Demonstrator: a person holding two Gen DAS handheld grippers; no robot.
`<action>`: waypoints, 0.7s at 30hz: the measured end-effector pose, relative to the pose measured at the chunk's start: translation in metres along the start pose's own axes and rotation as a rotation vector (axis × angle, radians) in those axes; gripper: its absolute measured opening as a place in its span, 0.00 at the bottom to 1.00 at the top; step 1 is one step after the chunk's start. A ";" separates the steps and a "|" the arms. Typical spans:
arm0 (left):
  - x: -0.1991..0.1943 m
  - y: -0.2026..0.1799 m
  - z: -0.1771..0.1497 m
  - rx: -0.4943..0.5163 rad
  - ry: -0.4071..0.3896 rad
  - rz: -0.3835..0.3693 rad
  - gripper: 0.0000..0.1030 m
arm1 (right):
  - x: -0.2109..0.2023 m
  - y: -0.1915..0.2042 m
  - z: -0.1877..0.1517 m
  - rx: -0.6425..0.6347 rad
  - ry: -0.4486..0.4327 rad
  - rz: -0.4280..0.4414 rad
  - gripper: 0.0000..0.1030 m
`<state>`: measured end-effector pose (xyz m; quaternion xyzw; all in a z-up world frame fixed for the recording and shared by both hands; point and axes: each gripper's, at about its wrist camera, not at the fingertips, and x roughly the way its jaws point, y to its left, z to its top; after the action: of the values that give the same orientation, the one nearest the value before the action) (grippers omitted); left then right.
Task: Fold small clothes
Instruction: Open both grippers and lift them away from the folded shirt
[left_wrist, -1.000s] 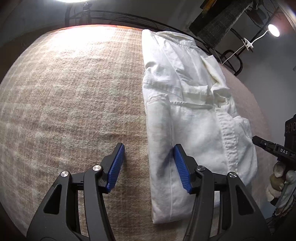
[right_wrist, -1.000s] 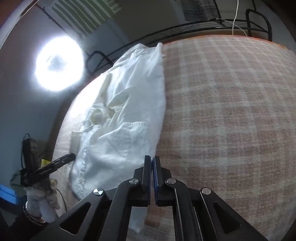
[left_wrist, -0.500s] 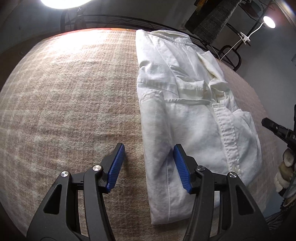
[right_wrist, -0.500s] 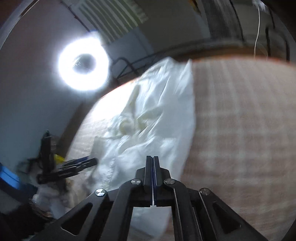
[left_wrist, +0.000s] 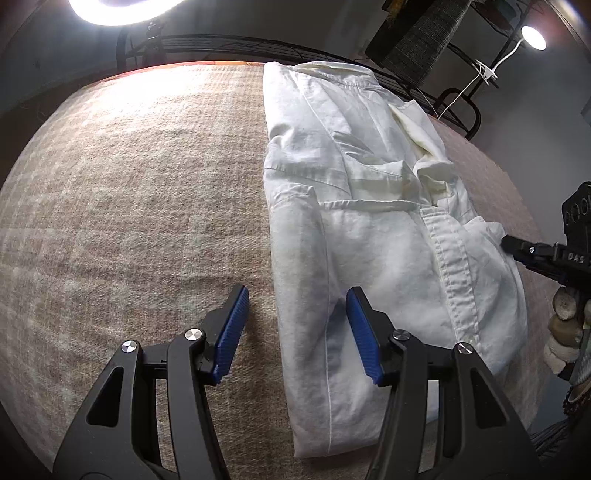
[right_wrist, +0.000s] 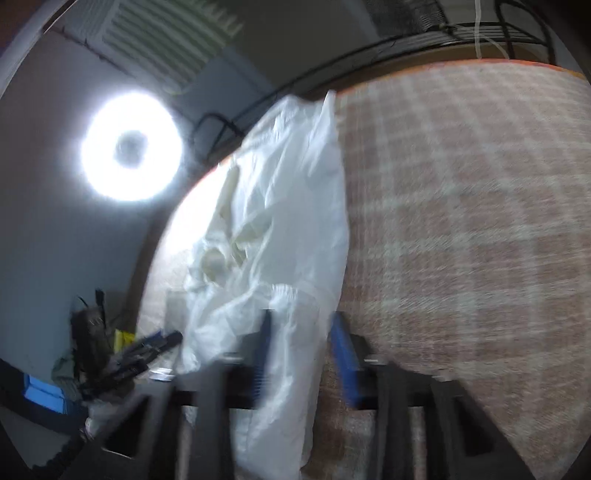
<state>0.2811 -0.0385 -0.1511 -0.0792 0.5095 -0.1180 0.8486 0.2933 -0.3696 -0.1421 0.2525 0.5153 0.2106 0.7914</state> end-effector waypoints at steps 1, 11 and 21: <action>0.001 0.000 0.000 0.003 -0.001 0.000 0.54 | 0.004 0.004 -0.002 -0.015 0.002 0.001 0.05; 0.000 -0.002 0.000 0.033 -0.002 0.021 0.54 | -0.004 0.004 -0.006 -0.086 -0.045 -0.075 0.11; -0.015 0.013 0.077 0.066 -0.094 -0.013 0.54 | -0.020 -0.003 0.051 -0.129 -0.123 -0.079 0.37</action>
<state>0.3439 -0.0211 -0.1055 -0.0598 0.4645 -0.1367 0.8729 0.3335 -0.3930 -0.1125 0.1929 0.4605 0.1958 0.8440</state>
